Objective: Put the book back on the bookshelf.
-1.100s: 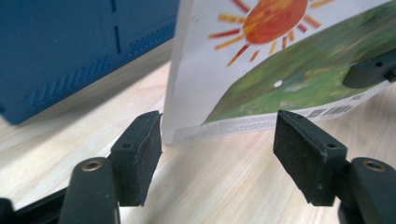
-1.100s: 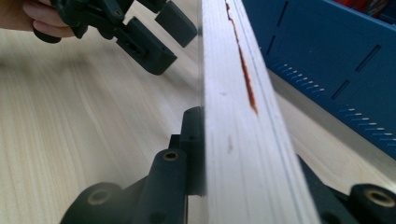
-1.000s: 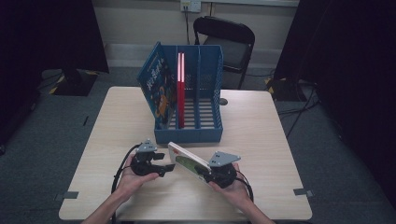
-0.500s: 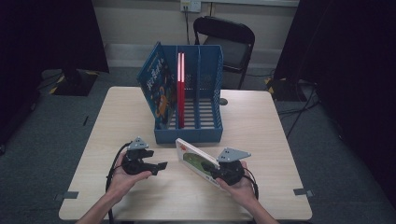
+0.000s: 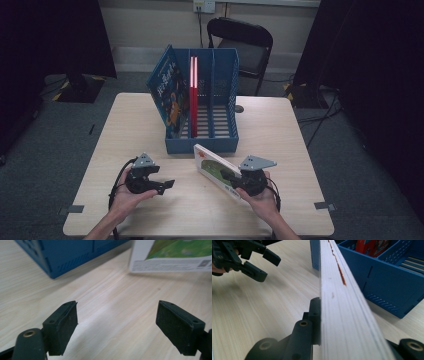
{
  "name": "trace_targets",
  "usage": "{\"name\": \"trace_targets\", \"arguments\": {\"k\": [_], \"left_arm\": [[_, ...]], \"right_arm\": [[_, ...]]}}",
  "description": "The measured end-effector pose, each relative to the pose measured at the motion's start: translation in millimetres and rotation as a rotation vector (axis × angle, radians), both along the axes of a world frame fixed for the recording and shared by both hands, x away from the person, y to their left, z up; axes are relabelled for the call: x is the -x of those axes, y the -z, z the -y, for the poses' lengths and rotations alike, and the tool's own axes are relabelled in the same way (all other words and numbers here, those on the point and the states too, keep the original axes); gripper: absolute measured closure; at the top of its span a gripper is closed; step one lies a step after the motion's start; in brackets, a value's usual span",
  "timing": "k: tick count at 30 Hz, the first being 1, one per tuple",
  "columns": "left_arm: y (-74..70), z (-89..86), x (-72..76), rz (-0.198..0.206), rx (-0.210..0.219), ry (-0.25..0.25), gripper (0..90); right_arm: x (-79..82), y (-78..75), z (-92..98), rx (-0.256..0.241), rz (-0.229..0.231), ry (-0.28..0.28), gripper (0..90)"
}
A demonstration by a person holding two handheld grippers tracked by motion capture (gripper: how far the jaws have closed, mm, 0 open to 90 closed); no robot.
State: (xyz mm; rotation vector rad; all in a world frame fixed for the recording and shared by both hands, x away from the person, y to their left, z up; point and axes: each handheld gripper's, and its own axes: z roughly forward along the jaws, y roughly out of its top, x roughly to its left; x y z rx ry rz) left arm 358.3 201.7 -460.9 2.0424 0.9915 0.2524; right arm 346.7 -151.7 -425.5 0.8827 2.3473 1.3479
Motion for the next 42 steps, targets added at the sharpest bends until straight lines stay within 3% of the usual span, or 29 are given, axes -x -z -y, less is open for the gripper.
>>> {"name": "trace_targets", "arguments": {"k": [5, 9, 16, 24, 42], "left_arm": [[4.1, -3.3, -3.7, -0.019, -0.02, -0.023, 17.4], [4.9, -5.7, -3.0, -0.012, -0.004, -0.018, 16.6], [9.6, -5.8, -3.9, -0.027, -0.037, -0.035, 16.3], [10.7, -5.1, -2.7, -0.035, -0.058, -0.021, 16.3], [12.4, -5.0, -3.3, -0.046, -0.055, -0.03, 16.4]], "right_arm": [[-0.3, -3.4, 1.4, -0.007, 0.012, -0.001, 76.4], [-0.8, -8.2, 3.1, -0.015, 0.019, 0.002, 76.4], [-1.0, -16.9, 4.9, -0.023, 0.031, 0.003, 76.4], [-3.7, -26.9, 5.6, -0.041, 0.036, 0.017, 76.4], [-10.4, -46.2, 14.2, -0.078, 0.084, 0.057, 76.4]]}}
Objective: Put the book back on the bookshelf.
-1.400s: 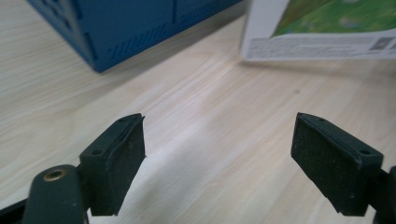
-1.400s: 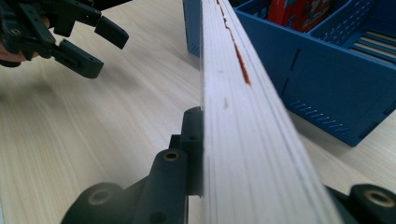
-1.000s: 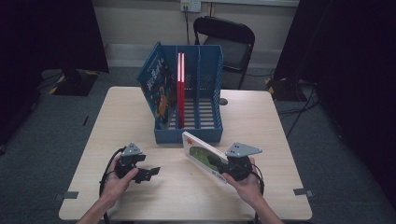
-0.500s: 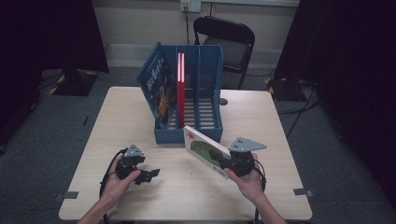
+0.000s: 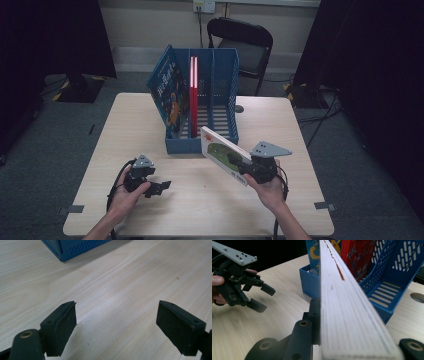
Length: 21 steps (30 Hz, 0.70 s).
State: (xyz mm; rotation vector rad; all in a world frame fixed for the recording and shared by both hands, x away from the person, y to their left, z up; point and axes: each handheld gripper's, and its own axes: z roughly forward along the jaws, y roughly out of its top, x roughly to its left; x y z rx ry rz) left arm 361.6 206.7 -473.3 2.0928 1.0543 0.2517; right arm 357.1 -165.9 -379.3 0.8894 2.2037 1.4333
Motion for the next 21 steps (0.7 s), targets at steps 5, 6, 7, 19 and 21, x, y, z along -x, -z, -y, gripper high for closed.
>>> {"name": "trace_targets", "arguments": {"k": [5, 6, 7, 19, 21], "left_arm": [[0.7, 1.0, 0.0, -0.003, -0.002, 0.003, 16.4], [0.9, 1.0, -0.1, -0.002, -0.002, 0.003, 16.5], [1.0, 0.8, -0.1, -0.004, -0.001, 0.003, 16.4], [2.2, 1.0, -0.2, -0.009, 0.007, 0.0, 16.5], [2.0, 0.6, -0.1, -0.007, 0.006, 0.0, 16.5]], "right_arm": [[-7.2, -5.2, -0.1, -0.007, 0.012, 0.016, 76.3], [-8.5, -6.3, -0.2, -0.006, 0.015, 0.019, 76.4], [-9.3, -6.7, -0.2, -0.009, 0.017, 0.023, 76.4], [-25.1, -15.9, -1.4, -0.02, 0.037, 0.071, 76.3], [-27.7, -17.6, -0.8, -0.024, 0.04, 0.08, 76.4]]}}
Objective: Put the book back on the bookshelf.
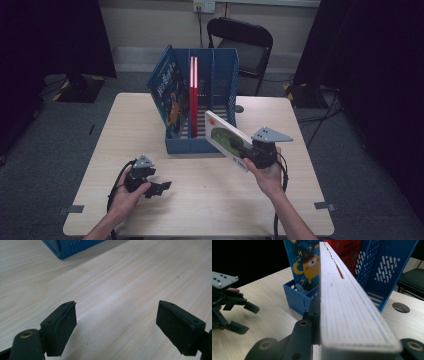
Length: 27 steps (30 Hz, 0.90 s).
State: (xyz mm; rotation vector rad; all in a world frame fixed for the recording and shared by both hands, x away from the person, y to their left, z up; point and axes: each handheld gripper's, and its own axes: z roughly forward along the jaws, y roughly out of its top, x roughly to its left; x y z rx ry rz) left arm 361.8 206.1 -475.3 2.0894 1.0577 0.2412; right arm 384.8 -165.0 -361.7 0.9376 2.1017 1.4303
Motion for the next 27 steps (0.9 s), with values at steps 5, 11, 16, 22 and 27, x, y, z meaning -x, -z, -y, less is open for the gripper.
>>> {"name": "trace_targets", "arguments": {"k": [5, 11, 16, 22, 27], "left_arm": [[-0.1, -1.6, -0.5, -0.004, 0.003, -0.006, 16.7], [0.2, -1.0, -0.7, -0.001, -0.006, 0.001, 16.7], [0.8, -0.4, -0.5, -0.006, 0.002, -0.004, 16.7], [0.5, -1.2, -0.6, -0.01, 0.003, -0.003, 16.7], [0.5, -1.3, -0.6, -0.009, 0.004, -0.005, 16.8]], "right_arm": [[-5.7, -1.2, 1.0, -0.004, 0.002, 0.026, 76.4], [-12.3, -2.5, 3.2, -0.013, 0.005, 0.052, 76.4], [-17.7, -5.3, 3.6, -0.012, 0.009, 0.072, 76.4], [-24.1, -7.6, 2.8, -0.01, 0.015, 0.094, 76.4], [-29.0, -8.3, 1.3, -0.011, 0.016, 0.108, 76.4]]}}
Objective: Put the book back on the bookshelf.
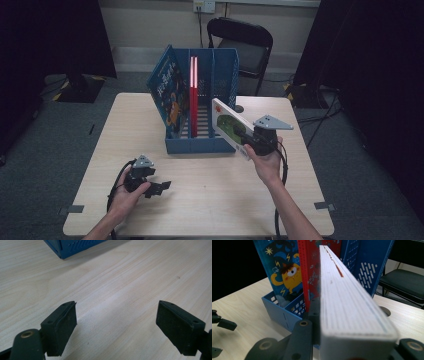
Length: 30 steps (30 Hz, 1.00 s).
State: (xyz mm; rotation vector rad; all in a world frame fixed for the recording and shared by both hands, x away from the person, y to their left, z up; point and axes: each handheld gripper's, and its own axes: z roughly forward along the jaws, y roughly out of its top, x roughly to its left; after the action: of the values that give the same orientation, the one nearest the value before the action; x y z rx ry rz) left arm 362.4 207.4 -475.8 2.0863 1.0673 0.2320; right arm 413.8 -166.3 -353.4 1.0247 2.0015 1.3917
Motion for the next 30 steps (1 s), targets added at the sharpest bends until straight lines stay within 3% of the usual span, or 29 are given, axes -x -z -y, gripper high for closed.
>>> {"name": "trace_targets", "arguments": {"k": [15, 30], "left_arm": [[0.2, 1.0, 0.3, 0.001, -0.004, 0.002, 16.8], [0.7, 1.0, 0.3, -0.003, -0.008, 0.008, 17.0]], "right_arm": [[-15.3, 0.6, -8.5, 0.018, 0.014, 0.096, 76.4], [-48.6, 5.6, -26.4, 0.029, -0.008, 0.181, 76.4]]}}
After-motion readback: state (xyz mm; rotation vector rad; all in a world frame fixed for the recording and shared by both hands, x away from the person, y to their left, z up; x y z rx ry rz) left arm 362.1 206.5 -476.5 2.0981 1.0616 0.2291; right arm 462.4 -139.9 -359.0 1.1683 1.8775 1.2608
